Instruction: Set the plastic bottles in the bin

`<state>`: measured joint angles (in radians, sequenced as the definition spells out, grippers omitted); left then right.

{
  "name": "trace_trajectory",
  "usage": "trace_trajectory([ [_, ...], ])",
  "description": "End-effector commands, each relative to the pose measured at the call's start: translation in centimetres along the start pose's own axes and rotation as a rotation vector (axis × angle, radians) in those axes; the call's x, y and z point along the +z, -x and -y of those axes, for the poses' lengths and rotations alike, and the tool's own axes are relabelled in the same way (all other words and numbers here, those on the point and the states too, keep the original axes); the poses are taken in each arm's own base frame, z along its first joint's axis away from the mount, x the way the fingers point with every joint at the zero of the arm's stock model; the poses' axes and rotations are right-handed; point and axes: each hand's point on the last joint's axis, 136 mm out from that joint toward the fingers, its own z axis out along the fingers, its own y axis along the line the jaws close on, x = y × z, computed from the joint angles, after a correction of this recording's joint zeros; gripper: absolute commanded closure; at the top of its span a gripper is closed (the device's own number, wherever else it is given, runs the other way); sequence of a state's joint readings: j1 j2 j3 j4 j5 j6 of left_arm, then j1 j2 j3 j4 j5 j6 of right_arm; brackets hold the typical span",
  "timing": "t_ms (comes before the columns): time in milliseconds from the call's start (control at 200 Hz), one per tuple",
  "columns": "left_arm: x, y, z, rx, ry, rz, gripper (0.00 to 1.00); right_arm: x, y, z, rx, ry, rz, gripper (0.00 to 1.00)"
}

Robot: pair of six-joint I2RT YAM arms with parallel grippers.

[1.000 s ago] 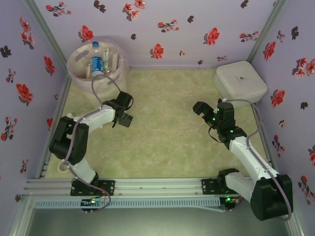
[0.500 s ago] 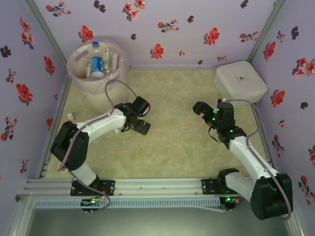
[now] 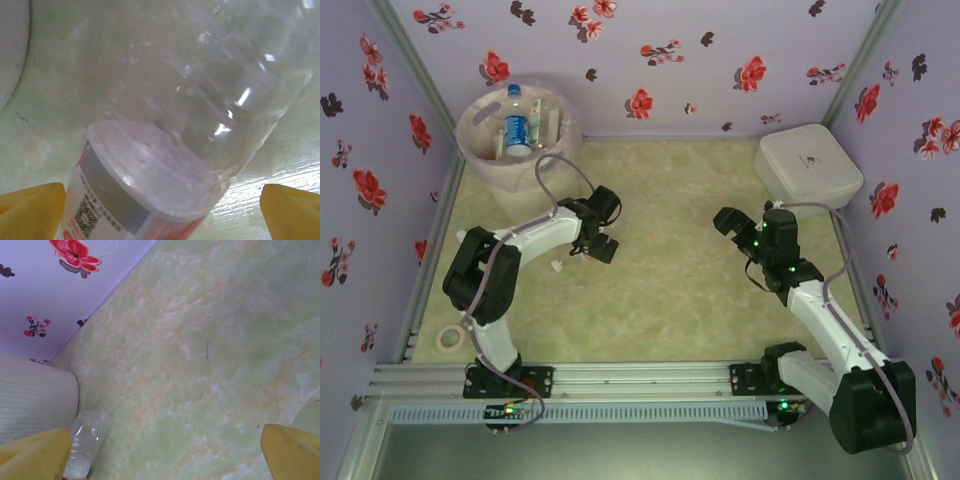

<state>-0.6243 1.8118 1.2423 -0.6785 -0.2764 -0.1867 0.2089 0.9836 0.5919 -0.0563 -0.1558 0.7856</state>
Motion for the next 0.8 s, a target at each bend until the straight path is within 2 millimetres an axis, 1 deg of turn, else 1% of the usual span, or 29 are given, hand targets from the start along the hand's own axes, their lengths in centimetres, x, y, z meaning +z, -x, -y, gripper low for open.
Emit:
trace_trajectory([
  [0, 0.8, -1.0, 0.4, 0.018, -0.017, -0.047, 0.05, 0.1, 0.2, 0.5, -0.013, -0.025, 0.001, 0.02],
  [75, 0.5, -0.7, 0.8, 0.018, -0.026, -0.03, 0.1, 0.1, 0.3, 0.4, -0.01, -0.02, 0.003, 0.02],
  [250, 0.8, -0.5, 1.0, 0.003, -0.03, -0.029, 0.29, 0.2, 0.1, 0.3, 0.011, -0.006, 0.001, 0.02],
  [290, 0.6, -0.4, 1.1, 0.003, -0.03, -0.025, 0.34, 0.1, 0.1, 0.3, 0.01, -0.008, 0.001, 0.02],
  [380, -0.3, 0.0, 1.4, 0.006, -0.037, 0.0, 0.41, -0.1, 0.2, 0.5, 0.005, -0.016, 0.008, 0.02],
  [435, -1.1, 0.3, 1.8, 0.014, -0.045, 0.017, 0.42, -0.2, 0.2, 0.4, 0.003, -0.016, 0.013, 0.02],
  [510, -2.8, 0.9, 2.4, 0.029, -0.064, 0.051, 0.43, -0.2, 0.2, 0.4, 0.006, -0.015, 0.011, 0.02],
  [550, -4.2, 1.6, 2.8, 0.036, -0.085, 0.082, 0.44, -0.1, 0.2, 0.4, 0.007, -0.013, 0.011, 0.02],
  [605, -7.1, 2.8, 3.5, 0.049, -0.129, 0.142, 0.44, -0.1, 0.3, 0.4, 0.009, -0.012, 0.011, 0.02],
  [675, -12.1, 4.8, 3.8, 0.054, -0.192, 0.258, 0.44, -0.1, 0.3, 0.3, 0.009, -0.012, 0.011, 0.02],
  [735, -16.7, 6.6, 2.8, 0.039, -0.22, 0.375, 0.45, -0.1, 0.3, 0.3, 0.009, -0.012, 0.01, 0.02],
  [795, -21.1, 8.3, 0.9, 0.001, -0.232, 0.49, 0.48, 0.0, 0.2, 0.4, 0.009, -0.015, 0.01, 0.02],
])
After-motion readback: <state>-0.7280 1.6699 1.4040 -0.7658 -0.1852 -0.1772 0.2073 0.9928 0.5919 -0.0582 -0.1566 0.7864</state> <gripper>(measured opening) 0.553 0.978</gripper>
